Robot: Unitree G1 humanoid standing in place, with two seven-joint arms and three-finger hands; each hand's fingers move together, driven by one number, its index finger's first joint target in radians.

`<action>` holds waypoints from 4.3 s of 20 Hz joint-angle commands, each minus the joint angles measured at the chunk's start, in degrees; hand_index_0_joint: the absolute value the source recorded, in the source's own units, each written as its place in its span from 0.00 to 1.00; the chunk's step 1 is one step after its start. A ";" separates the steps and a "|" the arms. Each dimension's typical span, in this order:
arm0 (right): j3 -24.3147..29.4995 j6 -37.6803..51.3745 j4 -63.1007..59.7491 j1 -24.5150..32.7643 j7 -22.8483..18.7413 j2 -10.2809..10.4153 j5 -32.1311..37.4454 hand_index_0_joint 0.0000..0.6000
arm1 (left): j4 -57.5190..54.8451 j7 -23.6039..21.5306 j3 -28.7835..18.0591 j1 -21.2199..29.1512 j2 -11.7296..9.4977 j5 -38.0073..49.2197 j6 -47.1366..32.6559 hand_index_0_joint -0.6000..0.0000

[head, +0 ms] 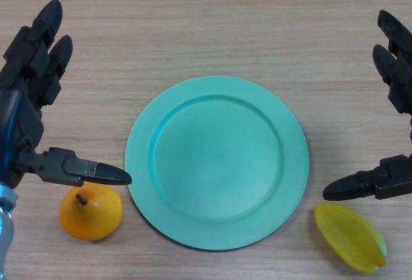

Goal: Pick up the yellow starfruit and place it on the plate

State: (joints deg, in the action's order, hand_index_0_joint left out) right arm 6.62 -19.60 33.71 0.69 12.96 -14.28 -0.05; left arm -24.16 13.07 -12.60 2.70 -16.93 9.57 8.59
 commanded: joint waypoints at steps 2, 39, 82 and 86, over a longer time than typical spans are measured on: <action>3.10 7.88 3.67 0.61 -2.15 -1.15 1.96 0.00 | -2.75 -1.31 -4.55 1.47 -2.60 -0.25 -9.31 1.00; -2.74 25.10 -16.12 -19.31 -12.32 2.50 -25.81 1.00 | 3.41 -2.92 -0.93 5.20 -2.70 -0.16 -8.85 1.00; -10.90 3.52 -12.22 12.56 -8.04 3.39 -14.86 0.00 | 1.44 -3.46 -2.85 3.87 -2.84 0.27 -9.77 1.00; -3.77 1.78 -3.54 7.89 -7.55 1.21 -3.92 0.00 | -0.24 -2.36 -3.80 3.49 -3.39 -0.21 -8.27 1.00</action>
State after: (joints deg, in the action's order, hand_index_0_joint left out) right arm 0.73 -23.30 26.59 6.84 6.43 -11.52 -5.82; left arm -20.38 11.95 -12.47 4.51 -17.82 9.53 8.08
